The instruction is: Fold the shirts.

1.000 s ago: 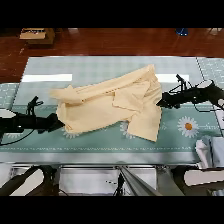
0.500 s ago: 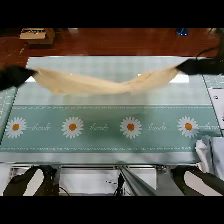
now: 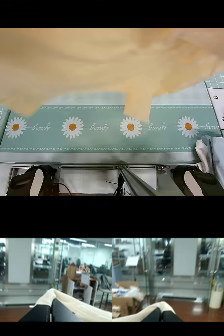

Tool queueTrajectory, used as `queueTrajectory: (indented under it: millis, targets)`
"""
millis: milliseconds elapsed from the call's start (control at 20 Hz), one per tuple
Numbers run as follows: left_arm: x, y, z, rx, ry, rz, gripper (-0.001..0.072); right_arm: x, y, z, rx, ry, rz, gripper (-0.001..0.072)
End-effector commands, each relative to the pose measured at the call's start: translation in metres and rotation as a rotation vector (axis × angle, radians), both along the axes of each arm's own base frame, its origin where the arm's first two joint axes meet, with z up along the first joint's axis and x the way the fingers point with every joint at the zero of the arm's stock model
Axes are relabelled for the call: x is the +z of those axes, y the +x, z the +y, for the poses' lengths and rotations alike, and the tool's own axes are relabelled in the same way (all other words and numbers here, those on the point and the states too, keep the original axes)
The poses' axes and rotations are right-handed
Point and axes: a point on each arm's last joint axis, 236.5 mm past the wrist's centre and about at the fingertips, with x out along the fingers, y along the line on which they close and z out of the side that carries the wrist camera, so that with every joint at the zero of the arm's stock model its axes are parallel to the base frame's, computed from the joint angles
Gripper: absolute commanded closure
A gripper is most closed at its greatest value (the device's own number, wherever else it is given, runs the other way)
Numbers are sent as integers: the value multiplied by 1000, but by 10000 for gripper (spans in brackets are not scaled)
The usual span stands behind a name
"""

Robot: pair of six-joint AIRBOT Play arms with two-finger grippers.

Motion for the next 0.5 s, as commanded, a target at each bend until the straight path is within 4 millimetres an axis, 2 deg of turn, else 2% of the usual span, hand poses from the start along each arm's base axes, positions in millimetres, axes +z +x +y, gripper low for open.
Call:
queueTrajectory:
  millis: [0,150,250,350,450]
  targets:
    - [3,-58,2,119,32,17,686,16,-64,-10,-110,-19,-26,685]
    - [-18,-77,4,169,58,119,686,5,-101,-17,-182,-55,28,685]
    - [-32,-84,2,170,47,182,686,-10,-118,-18,-201,-54,100,685]
    - [-59,-82,1,165,55,300,686,-31,-127,-20,-215,-73,196,685]
    - [-88,-73,5,162,68,432,686,-60,-125,-34,-266,-85,327,685]
